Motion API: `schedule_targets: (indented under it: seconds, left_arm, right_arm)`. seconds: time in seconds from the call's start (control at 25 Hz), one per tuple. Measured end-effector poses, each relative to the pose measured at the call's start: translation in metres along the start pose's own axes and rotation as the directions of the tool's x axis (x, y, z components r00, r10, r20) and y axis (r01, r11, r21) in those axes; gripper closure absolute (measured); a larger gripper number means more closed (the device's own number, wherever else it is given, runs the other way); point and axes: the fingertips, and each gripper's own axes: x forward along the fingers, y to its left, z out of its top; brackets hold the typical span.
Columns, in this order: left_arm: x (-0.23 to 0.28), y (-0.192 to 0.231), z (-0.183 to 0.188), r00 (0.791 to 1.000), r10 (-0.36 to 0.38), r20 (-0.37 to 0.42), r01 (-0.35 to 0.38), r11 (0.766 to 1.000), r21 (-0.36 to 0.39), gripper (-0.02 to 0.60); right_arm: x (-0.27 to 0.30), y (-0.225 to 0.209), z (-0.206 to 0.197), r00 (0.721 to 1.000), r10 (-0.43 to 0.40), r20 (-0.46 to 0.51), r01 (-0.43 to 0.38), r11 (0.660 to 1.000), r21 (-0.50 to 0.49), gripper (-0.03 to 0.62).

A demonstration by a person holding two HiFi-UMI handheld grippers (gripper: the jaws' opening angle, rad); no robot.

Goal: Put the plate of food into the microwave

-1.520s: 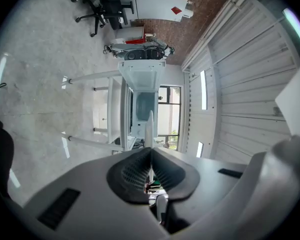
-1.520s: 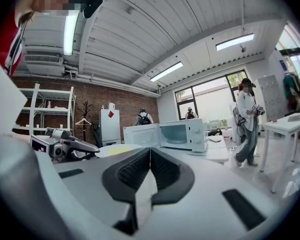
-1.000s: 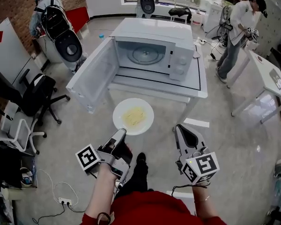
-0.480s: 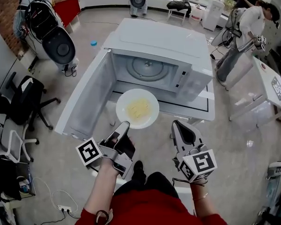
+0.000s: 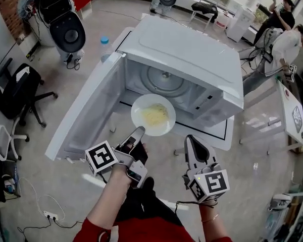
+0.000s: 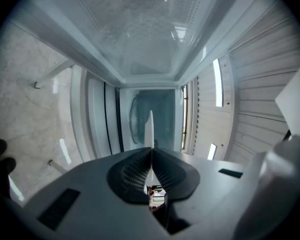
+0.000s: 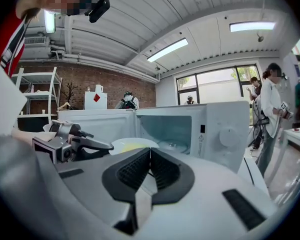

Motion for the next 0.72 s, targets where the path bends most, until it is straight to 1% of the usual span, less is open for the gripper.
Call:
schedule_targets:
  seconds: [0.08,0.24,0.32,0.44,0.64,0.72]
  left_arm:
    - [0.017,0.008,0.008,1.0,-0.002,0.017,0.002,1.0,0.013,0.565]
    - [0.047,0.025,0.024,0.998,0.014,0.056,-0.017,0.997,0.069,0.565]
    - [0.062,0.028,0.028,0.997,-0.004,0.076,-0.001,0.998,0.065,0.565]
    - [0.081,0.029,0.035,0.995,-0.034,0.092,0.029,0.998,0.061,0.565]
    - [0.104,0.025,0.045,0.993,-0.06,0.103,0.051,0.995,0.089,0.565]
    - [0.112,0.025,0.051,0.991,-0.068,0.113,0.057,0.993,0.1,0.565]
  right_arm:
    - [0.011,-0.003,-0.004,1.0,0.004,-0.01,-0.004,1.0,-0.007,0.579]
    - [0.04,-0.005,-0.011,1.0,0.027,-0.017,-0.028,0.999,-0.047,0.579]
    - [0.056,-0.008,-0.014,0.999,0.028,-0.031,-0.03,0.997,-0.066,0.579]
    - [0.079,-0.015,-0.015,0.999,0.022,-0.023,-0.024,0.995,-0.095,0.579]
    - [0.103,-0.028,-0.018,1.0,-0.028,-0.004,0.027,0.997,-0.072,0.579]
    - [0.11,-0.03,-0.019,0.999,-0.034,0.011,0.035,0.997,-0.062,0.579]
